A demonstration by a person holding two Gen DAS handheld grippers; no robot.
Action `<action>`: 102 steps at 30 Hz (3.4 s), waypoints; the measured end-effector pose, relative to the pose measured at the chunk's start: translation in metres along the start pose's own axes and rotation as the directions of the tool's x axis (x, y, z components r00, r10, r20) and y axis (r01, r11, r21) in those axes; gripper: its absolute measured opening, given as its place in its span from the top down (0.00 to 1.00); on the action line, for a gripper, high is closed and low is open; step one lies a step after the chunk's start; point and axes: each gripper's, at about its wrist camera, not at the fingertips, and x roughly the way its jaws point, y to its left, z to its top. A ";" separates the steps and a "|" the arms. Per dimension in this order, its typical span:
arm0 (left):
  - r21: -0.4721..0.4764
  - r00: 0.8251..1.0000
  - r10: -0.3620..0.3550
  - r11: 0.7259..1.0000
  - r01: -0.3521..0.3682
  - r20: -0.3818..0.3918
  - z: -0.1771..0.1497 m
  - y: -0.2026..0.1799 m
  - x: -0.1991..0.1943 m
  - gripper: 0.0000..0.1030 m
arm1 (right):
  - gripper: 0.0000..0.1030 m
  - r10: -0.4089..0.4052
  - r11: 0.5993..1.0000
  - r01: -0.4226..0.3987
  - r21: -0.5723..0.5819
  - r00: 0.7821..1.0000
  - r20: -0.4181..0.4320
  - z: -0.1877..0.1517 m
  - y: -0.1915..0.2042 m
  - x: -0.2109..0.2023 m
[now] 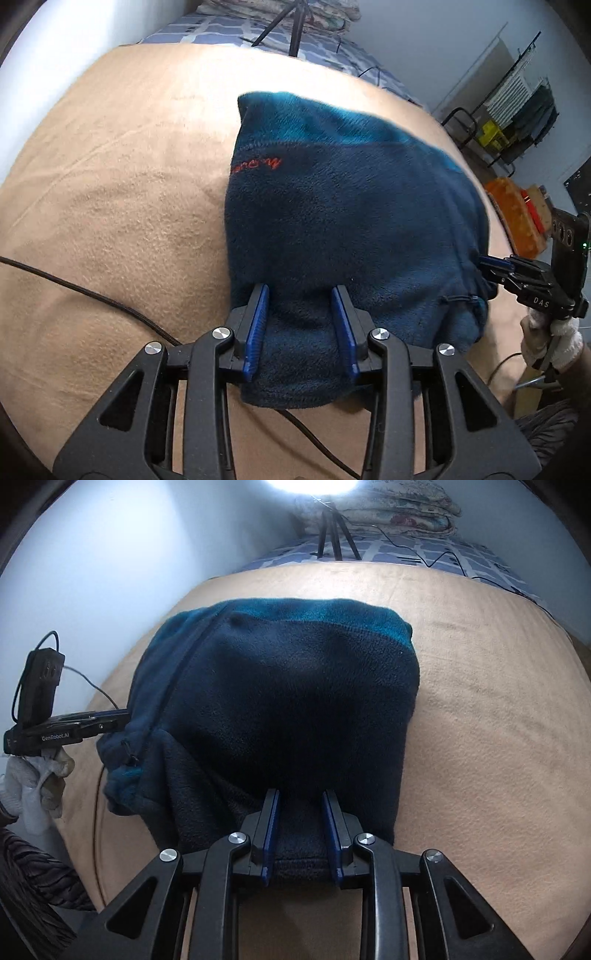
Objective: Fold large clothes
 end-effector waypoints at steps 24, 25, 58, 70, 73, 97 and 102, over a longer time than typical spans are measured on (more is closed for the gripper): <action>-0.410 0.908 -0.416 0.822 0.396 0.043 0.045 0.101 0.024 0.18 | 0.03 0.282 0.917 -0.314 0.247 0.946 0.159 0.004 -0.095 0.037; -0.408 0.907 -0.421 0.822 0.397 0.035 0.046 0.100 0.027 0.18 | 0.03 0.288 0.914 -0.317 0.251 0.946 0.149 0.003 -0.096 0.044; -0.163 0.975 -0.223 0.962 0.220 -0.006 0.057 0.023 0.032 0.59 | 0.61 0.230 0.962 -0.241 0.132 0.969 0.092 0.008 -0.040 0.078; -0.005 0.998 -0.061 0.998 0.061 0.028 0.048 -0.034 -0.005 0.64 | 0.67 0.049 0.998 -0.052 0.025 0.995 0.089 0.001 -0.009 0.040; 0.032 0.998 -0.049 0.998 0.048 0.037 0.044 -0.053 -0.012 0.64 | 0.68 0.027 0.999 -0.028 0.017 0.995 0.099 -0.003 -0.008 0.025; 0.317 0.988 -0.071 0.948 0.024 0.137 0.058 -0.235 -0.007 0.64 | 0.68 -0.157 0.987 0.146 0.067 0.962 0.222 -0.036 -0.075 -0.091; 0.331 0.988 -0.092 0.942 0.047 0.123 0.084 -0.255 0.025 0.64 | 0.69 -0.191 0.980 0.173 0.097 0.956 0.222 -0.028 -0.110 -0.093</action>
